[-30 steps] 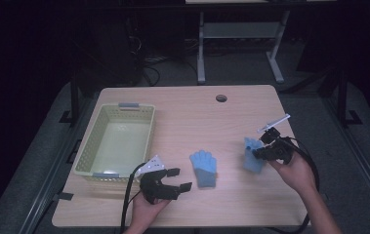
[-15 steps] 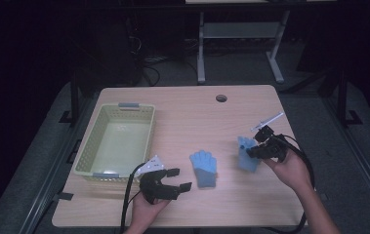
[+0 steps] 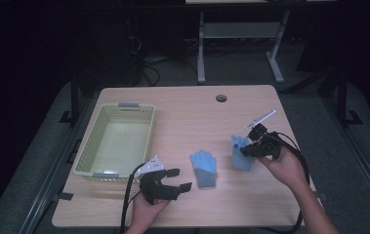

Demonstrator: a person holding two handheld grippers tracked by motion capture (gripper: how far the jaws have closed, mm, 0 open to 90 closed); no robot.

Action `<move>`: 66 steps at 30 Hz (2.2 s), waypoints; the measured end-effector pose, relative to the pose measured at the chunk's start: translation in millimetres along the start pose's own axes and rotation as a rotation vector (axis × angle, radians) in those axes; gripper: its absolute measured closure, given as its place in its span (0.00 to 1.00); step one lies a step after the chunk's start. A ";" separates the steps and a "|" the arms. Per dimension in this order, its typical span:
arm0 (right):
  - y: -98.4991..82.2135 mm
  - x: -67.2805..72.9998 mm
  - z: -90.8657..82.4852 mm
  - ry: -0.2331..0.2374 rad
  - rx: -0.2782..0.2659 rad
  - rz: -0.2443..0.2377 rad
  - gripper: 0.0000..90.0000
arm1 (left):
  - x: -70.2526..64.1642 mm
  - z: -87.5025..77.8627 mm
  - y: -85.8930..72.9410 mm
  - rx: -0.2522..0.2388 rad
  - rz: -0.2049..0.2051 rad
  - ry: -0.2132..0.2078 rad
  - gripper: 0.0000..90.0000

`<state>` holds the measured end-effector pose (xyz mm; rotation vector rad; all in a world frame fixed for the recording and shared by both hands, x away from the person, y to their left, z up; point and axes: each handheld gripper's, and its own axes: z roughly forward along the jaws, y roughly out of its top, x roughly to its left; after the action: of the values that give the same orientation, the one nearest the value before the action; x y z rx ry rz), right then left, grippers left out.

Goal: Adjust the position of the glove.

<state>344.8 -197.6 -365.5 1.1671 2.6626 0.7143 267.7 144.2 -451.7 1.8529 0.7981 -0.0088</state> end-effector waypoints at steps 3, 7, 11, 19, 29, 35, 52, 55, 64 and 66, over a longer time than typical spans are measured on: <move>4.2 2.2 0.1 0.004 0.001 -0.008 0.91 | -0.7 -0.4 0.3 -0.002 0.006 0.000 0.25; 8.6 5.8 -0.7 0.012 -0.002 -0.019 0.91 | -0.6 -0.8 0.4 -0.003 0.005 0.000 0.25; 13.6 8.5 -0.6 0.021 -0.010 -0.029 0.91 | 0.4 -1.1 0.2 -0.005 0.004 0.002 0.25; 22.6 14.3 1.7 0.043 -0.013 -0.054 0.91 | 0.9 -2.1 0.6 -0.004 0.004 0.003 0.25; 35.0 25.6 6.8 0.068 -0.014 -0.082 0.91 | 1.7 -4.0 1.6 -0.011 0.003 0.003 0.25; 39.0 30.0 11.7 0.078 -0.008 -0.097 0.91 | 1.3 -5.0 2.5 -0.010 0.011 0.007 0.25; 53.7 46.3 29.3 0.116 0.015 -0.161 0.91 | 2.2 -6.2 3.3 -0.011 0.013 0.009 0.25; 55.2 50.0 34.2 0.124 0.028 -0.174 0.91 | 1.8 -6.6 3.3 -0.016 0.007 0.009 0.25; 60.4 58.5 46.7 0.152 0.043 -0.207 0.90 | 2.5 -8.0 3.9 -0.024 0.008 0.012 0.25; 60.7 60.5 50.1 0.158 0.050 -0.219 0.90 | 2.6 -8.7 4.0 -0.022 0.012 0.013 0.25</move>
<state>358.8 -100.0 -377.0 0.8423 2.8951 0.7325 268.7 151.9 -445.6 1.8384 0.7930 0.0193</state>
